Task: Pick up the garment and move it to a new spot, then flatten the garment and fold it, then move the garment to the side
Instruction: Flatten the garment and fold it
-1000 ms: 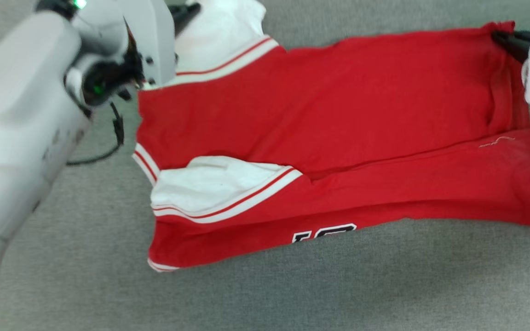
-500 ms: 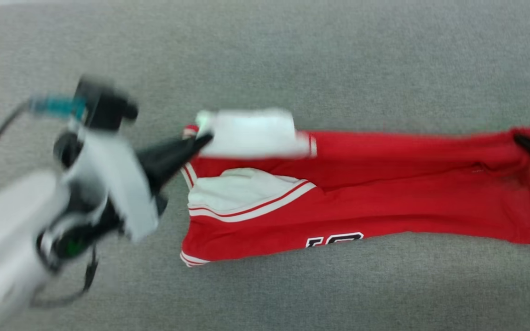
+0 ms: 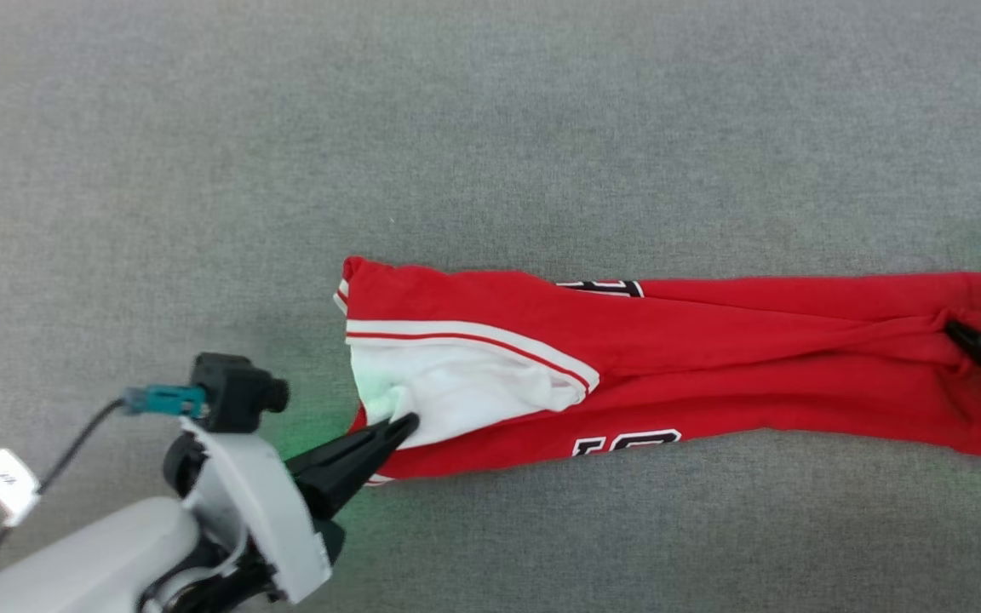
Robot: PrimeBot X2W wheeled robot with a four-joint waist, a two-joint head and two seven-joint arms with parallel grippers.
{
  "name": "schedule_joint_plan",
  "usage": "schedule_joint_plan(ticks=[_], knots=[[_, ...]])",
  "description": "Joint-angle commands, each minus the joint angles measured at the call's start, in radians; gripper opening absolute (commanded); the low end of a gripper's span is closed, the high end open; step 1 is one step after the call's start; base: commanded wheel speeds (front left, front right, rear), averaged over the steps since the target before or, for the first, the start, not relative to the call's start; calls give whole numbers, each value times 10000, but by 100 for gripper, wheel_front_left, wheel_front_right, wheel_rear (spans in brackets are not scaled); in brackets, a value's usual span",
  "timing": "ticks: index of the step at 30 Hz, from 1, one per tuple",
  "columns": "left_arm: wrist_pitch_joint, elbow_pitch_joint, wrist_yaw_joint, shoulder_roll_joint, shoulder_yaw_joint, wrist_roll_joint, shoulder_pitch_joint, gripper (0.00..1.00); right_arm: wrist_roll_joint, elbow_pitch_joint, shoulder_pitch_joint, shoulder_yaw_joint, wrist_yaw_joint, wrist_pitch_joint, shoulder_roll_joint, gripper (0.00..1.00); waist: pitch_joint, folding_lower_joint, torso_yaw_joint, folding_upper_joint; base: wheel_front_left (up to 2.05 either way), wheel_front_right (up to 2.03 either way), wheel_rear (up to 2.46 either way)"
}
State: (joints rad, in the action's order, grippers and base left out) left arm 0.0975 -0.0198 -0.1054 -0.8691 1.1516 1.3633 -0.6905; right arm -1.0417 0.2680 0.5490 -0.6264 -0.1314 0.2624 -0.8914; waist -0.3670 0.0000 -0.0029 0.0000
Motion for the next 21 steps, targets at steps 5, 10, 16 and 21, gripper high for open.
schedule_joint_plan(ticks=[5,10,16,21], knots=[[205,1267,-79,697,82,-214,-119,0,539,506,140,222,16,-153,679,0,-233,0,-69,0,0,0,0],[594,2021,-170,1095,75,-275,-139,70,633,571,18,470,14,-276,1042,100,-186,0,-112,0,0,0,0],[1345,2033,-209,1055,-190,-398,327,100,135,236,-564,1142,14,-189,771,100,168,0,27,0,0,0,0],[1656,1749,64,1317,-933,-834,1005,100,-184,191,-1326,1994,14,147,387,100,426,0,432,0,0,0,0]])
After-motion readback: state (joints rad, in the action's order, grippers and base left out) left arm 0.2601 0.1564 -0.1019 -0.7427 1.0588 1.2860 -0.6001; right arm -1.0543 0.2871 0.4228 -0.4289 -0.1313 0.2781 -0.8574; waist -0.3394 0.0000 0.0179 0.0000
